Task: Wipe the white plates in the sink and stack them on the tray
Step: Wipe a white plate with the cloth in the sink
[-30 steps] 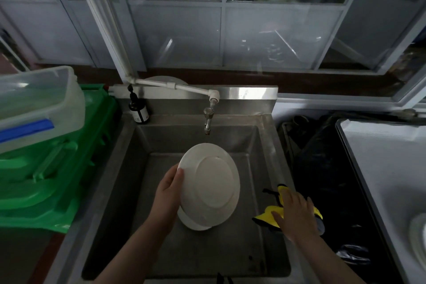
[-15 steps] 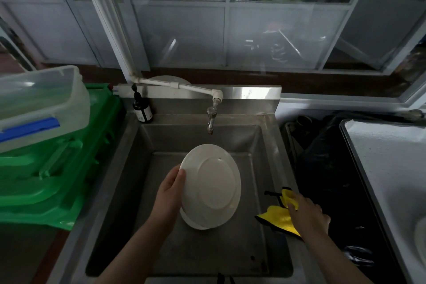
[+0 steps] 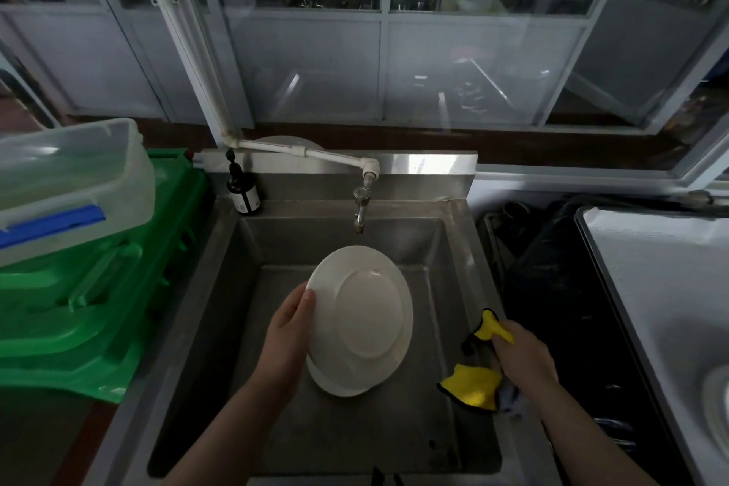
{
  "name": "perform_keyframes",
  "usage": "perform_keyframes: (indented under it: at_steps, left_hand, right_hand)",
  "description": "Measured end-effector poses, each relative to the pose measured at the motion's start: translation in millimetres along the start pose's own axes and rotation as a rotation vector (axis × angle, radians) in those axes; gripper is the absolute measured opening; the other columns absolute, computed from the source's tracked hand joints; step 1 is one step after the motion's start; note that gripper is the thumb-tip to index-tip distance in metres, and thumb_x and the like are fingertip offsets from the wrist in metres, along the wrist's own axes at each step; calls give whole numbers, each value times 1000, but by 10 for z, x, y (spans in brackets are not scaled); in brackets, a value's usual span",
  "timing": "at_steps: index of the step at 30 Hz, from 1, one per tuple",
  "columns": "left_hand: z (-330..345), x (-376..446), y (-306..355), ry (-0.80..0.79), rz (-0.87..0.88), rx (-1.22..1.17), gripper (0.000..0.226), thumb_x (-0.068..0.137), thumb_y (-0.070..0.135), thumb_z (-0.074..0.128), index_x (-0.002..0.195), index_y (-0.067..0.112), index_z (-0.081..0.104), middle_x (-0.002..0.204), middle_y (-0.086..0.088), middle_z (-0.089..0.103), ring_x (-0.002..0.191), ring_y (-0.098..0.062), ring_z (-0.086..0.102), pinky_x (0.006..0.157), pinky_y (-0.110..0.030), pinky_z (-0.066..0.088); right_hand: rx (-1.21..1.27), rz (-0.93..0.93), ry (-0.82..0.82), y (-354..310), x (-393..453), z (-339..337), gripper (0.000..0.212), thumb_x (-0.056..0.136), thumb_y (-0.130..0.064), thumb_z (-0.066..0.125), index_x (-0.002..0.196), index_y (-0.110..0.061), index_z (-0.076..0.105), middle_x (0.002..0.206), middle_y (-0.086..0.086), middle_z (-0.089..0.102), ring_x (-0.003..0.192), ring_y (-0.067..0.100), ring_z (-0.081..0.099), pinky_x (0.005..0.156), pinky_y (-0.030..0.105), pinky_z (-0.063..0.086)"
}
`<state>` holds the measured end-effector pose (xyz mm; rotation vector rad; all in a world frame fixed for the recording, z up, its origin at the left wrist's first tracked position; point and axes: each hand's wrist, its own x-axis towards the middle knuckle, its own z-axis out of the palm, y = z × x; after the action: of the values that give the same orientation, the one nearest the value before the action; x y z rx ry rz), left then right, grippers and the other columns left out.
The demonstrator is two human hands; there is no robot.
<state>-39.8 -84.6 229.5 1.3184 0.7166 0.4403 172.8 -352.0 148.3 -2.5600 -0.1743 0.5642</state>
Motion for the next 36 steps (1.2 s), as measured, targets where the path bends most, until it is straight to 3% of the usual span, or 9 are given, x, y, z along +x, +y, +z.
perform_keyframes:
  at_steps: [4, 8, 12, 16, 18, 21, 26, 30, 36]
  left_hand:
    - [-4, -28, 33, -6, 2, -11, 29, 105, 30, 45, 124, 30, 67, 117, 1, 73, 110, -22, 68, 96, -50, 54]
    - [-59, -39, 59, -6, 1, -18, 29, 104, 32, 46, 125, 30, 66, 119, 1, 72, 111, -22, 68, 98, -52, 53]
    - [-88, -57, 97, -11, 2, -22, 29, 105, 30, 45, 125, 28, 66, 118, 0, 73, 112, -24, 67, 98, -50, 53]
    - [-115, -70, 127, -31, 24, -20, 30, 104, 30, 45, 125, 27, 66, 119, -1, 72, 113, -26, 66, 98, -51, 52]
    - [-123, -81, 151, -49, 33, -22, 31, 103, 32, 46, 125, 26, 66, 120, -3, 71, 115, -27, 66, 100, -54, 51]
    - [-152, -86, 178, -83, 48, -10, 31, 98, 39, 52, 123, 28, 68, 121, -3, 71, 116, -26, 65, 103, -57, 48]
    - [-160, -93, 209, -141, 60, 54, 33, 92, 43, 52, 118, 36, 71, 122, 0, 71, 117, -24, 65, 104, -59, 47]
    - [-177, -91, 260, -153, 77, 76, 33, 92, 41, 50, 119, 38, 70, 124, 2, 70, 118, -21, 64, 105, -55, 48]
    - [-164, -88, 290, -157, 81, 94, 28, 106, 26, 46, 122, 32, 67, 122, 4, 70, 117, -18, 65, 104, -49, 50]
  right_hand:
    - [182, -15, -28, -331, -69, -45, 24, 97, -25, 56, 117, -18, 67, 111, 7, 64, 107, 30, 60, 83, 31, 43]
    - [307, -104, -24, -688, -171, 7, 16, 96, -23, 56, 109, -21, 64, 110, 10, 66, 94, 21, 55, 80, 32, 43]
    - [392, -102, -55, -981, -264, 51, 31, 99, -41, 51, 118, -18, 62, 115, 6, 65, 96, 19, 57, 82, 35, 45]
    - [481, -66, -14, -1221, -382, 112, 46, 105, -45, 34, 132, -15, 56, 117, -1, 54, 123, 26, 50, 89, 28, 32]
    - [540, -47, 23, -1288, -395, 182, 38, 105, -40, 37, 124, -15, 60, 124, 8, 60, 116, 28, 54, 90, 30, 38]
    - [641, 11, -1, -1369, -392, 297, 36, 96, -48, 55, 109, -16, 60, 109, 8, 65, 97, 23, 60, 87, 40, 51]
    - [762, 91, -99, -1443, -399, 390, 35, 92, -43, 65, 79, -11, 68, 85, 11, 70, 81, 26, 66, 62, 30, 48]
    - [746, 36, -36, -1513, -415, 373, 22, 94, -33, 61, 87, -15, 71, 84, 6, 68, 80, 23, 64, 58, 28, 43]
    - [706, -104, 66, -1646, -435, 250, 10, 95, -27, 57, 88, -27, 64, 89, -3, 65, 84, 13, 59, 70, 31, 47]
